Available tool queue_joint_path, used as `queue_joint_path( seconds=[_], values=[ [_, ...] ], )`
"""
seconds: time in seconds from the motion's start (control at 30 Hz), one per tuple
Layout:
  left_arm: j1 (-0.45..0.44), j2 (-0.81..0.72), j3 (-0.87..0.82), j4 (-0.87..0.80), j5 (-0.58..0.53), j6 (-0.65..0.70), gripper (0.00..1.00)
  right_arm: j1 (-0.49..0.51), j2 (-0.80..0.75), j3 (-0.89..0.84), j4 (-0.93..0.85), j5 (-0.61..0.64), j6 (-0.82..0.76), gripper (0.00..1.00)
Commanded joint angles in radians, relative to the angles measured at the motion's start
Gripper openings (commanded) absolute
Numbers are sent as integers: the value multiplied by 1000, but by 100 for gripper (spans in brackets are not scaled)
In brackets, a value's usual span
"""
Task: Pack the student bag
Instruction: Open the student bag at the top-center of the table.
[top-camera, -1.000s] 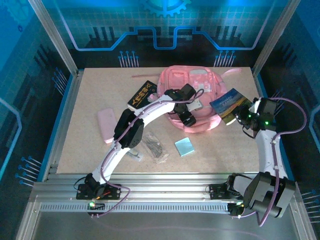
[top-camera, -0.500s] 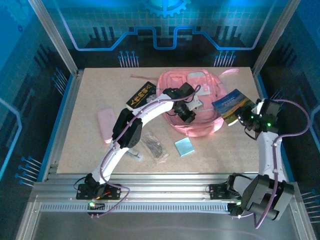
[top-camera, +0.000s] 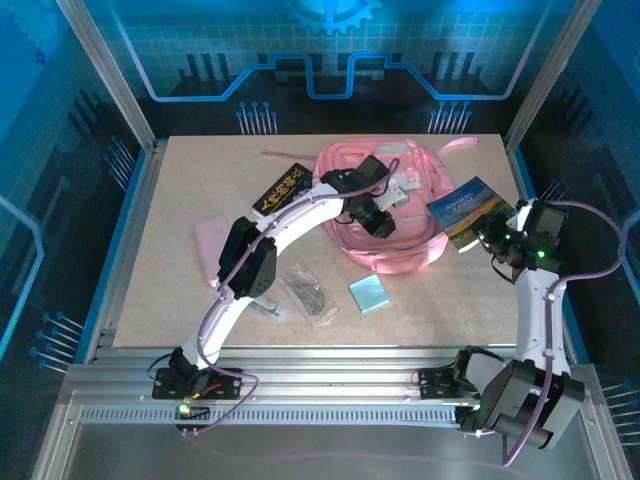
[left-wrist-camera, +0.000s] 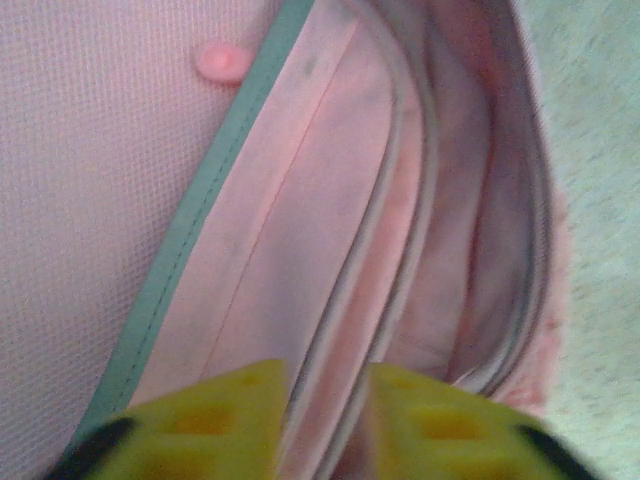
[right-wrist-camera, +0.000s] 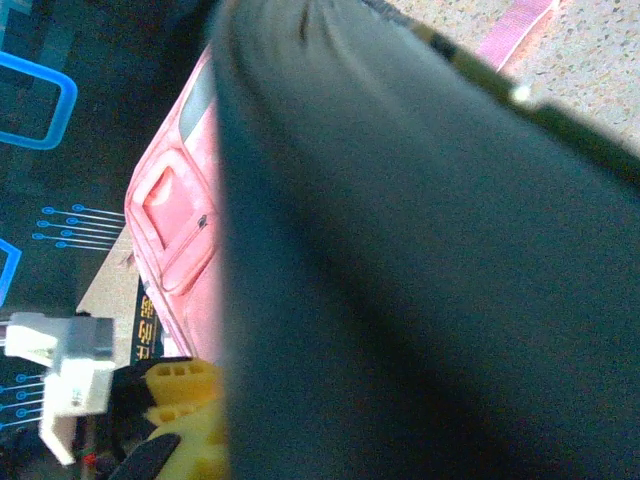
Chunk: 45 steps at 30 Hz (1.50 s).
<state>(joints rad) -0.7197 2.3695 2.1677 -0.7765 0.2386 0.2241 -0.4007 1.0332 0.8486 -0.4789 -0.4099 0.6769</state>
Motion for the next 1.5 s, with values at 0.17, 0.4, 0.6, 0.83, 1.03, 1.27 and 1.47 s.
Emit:
queue_joint_path(
  seconds=[0.17, 0.4, 0.6, 0.83, 1.03, 1.27, 1.47],
  values=[
    [-20, 56, -55, 29, -209, 285, 75, -20, -1, 25, 31, -49, -3, 0],
    [-18, 234, 37, -89, -259, 260, 66, -20, 5, 25, 27, -55, 1, 0],
    [2, 333, 198, -251, -152, 137, 24, -21, 4, 63, 23, -71, 11, 0],
    [23, 251, 159, -213, -22, 40, 0, -21, -34, 71, 5, -67, 12, 0],
    [86, 9, 25, 9, 168, -149, 0, -24, -51, 78, 0, -75, 15, 0],
    [97, -69, 97, 49, 232, -248, 0, -24, -69, 89, -8, -79, 27, 0],
    [113, -50, 148, 65, 218, -334, 0, -40, -103, 135, -52, -75, 19, 0]
  ],
)
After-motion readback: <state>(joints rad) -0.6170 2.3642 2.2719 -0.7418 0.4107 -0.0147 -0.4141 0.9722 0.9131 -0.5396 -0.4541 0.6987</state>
